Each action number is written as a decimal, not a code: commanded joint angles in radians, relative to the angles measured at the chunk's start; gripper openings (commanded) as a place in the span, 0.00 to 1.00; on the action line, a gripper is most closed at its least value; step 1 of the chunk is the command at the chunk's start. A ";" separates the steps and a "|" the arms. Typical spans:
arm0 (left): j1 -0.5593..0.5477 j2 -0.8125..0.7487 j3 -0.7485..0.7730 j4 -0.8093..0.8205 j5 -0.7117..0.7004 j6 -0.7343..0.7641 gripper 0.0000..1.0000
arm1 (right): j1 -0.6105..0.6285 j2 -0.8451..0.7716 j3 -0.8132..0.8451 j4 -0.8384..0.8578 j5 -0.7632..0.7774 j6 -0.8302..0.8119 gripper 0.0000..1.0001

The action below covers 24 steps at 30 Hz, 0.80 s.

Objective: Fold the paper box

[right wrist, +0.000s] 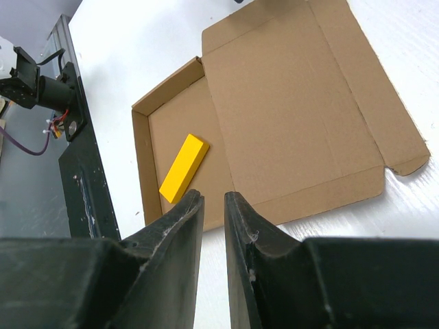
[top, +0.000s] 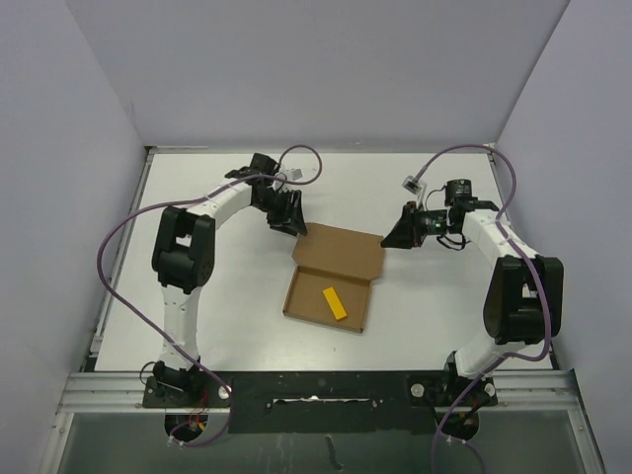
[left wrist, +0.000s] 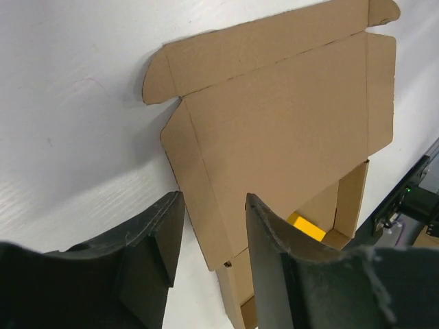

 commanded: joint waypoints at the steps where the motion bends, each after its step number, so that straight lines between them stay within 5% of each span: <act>1: -0.009 0.078 0.116 -0.142 0.036 0.079 0.38 | -0.005 -0.026 0.013 0.018 -0.039 -0.008 0.21; 14: -0.019 0.156 0.198 -0.206 0.039 0.107 0.37 | -0.004 -0.026 0.013 0.019 -0.040 -0.008 0.21; 20: -0.024 0.184 0.210 -0.200 0.079 0.103 0.26 | -0.004 -0.025 0.012 0.019 -0.041 -0.007 0.21; 24: -0.022 0.180 0.209 -0.190 0.081 0.095 0.10 | -0.004 -0.023 0.012 0.019 -0.042 -0.007 0.21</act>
